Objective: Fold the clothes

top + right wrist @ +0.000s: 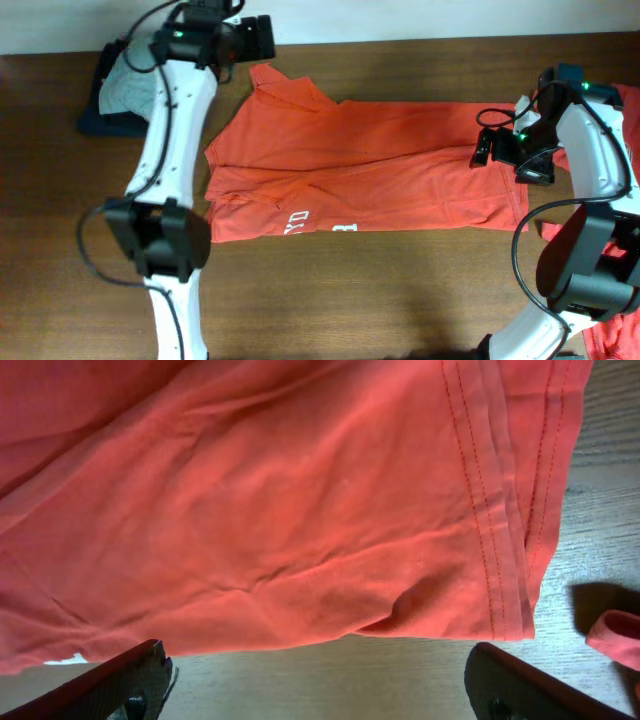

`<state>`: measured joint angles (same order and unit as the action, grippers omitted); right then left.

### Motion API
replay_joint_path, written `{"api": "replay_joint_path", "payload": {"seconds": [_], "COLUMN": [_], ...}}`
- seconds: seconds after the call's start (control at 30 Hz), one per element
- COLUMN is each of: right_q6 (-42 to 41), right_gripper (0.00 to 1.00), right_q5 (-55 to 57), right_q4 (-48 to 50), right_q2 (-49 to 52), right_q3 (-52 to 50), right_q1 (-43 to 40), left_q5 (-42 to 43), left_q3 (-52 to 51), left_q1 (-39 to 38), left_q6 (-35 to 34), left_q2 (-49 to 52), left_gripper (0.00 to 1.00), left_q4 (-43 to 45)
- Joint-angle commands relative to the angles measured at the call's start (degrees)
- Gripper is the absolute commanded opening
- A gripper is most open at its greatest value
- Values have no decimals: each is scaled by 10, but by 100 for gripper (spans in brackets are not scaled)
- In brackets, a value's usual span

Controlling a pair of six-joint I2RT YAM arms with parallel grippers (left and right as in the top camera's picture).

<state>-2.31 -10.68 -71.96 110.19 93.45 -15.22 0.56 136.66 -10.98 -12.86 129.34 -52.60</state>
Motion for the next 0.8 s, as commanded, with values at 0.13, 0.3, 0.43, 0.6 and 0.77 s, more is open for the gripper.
{"api": "replay_joint_path", "payload": {"seconds": [0.13, 0.3, 0.43, 0.6, 0.77], "right_q6": [6, 6, 6, 6, 6], "right_gripper": [99, 99, 99, 99, 99], "right_q5": [-7, -7, -7, -7, -7], "right_q4": [-2, -2, -2, -2, -2], "right_q2": [-9, -9, -9, -9, -9], "right_q3": [-3, -3, -3, -3, -3], "right_q1": [3, 3, 3, 3, 3], "left_q5": [32, 24, -14, -60, -82], "left_q3": [-8, -8, -8, -8, -8], "left_q1": [-39, -75, -97, -107, -106], "left_q6": [-8, -8, 11, 40, 40], "left_q2": [107, 157, 188, 214, 229], "left_gripper": [93, 84, 82, 80, 75], "left_q4": [119, 184, 195, 194, 196]}}
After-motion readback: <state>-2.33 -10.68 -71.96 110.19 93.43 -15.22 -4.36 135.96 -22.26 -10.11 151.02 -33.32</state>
